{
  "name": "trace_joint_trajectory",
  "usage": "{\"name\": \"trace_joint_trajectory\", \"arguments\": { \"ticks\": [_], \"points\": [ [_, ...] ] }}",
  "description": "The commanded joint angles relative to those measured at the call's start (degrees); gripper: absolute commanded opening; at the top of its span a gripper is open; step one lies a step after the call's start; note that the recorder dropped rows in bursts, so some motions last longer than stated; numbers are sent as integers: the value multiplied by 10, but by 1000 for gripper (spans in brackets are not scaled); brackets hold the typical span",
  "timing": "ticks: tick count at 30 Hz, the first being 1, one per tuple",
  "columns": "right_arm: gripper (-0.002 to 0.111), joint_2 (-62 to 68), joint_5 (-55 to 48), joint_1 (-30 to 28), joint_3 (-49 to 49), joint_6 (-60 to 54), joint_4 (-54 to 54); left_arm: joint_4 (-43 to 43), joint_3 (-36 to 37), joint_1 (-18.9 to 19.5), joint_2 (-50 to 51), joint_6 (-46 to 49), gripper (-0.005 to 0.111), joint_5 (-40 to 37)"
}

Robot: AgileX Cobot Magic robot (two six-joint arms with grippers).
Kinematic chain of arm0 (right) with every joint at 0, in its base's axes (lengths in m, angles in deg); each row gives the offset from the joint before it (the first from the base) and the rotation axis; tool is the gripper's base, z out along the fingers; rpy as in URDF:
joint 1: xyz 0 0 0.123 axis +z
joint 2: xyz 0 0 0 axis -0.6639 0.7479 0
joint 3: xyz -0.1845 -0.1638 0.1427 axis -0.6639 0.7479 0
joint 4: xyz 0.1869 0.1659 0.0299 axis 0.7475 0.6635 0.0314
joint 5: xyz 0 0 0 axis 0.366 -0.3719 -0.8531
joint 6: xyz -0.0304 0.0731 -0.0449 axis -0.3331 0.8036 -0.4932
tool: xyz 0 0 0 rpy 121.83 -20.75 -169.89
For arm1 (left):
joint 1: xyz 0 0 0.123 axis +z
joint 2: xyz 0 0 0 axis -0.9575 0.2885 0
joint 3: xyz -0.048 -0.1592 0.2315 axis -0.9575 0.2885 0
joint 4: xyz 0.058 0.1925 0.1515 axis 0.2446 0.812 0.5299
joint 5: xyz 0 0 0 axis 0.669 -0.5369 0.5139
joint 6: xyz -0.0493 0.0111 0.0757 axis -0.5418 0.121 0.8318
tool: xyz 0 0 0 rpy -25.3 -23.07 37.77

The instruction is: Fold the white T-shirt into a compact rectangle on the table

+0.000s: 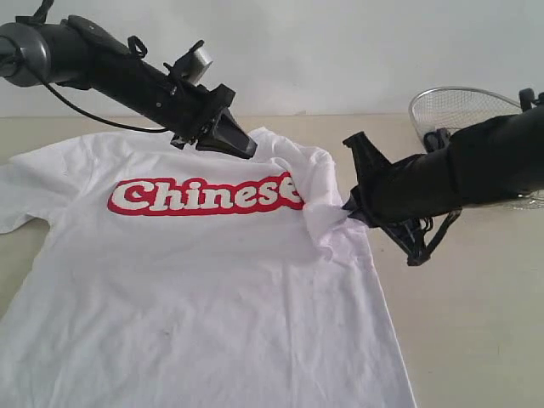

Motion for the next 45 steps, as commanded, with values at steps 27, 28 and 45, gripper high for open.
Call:
{"name": "trace_joint_trajectory", "arguments": {
  "ticks": [27,28,45],
  "points": [
    [0,107,-41,-116,-218,-416,-1,1,0,-2,-7,10,4,-4],
    [0,116,-40,-116,-229,-418,-1,1,0,-2,-7,11,4,-4],
    [0,181,4,-137,-340,-450,-1,9,0,-2,-7,20,4,-4]
  ]
}}
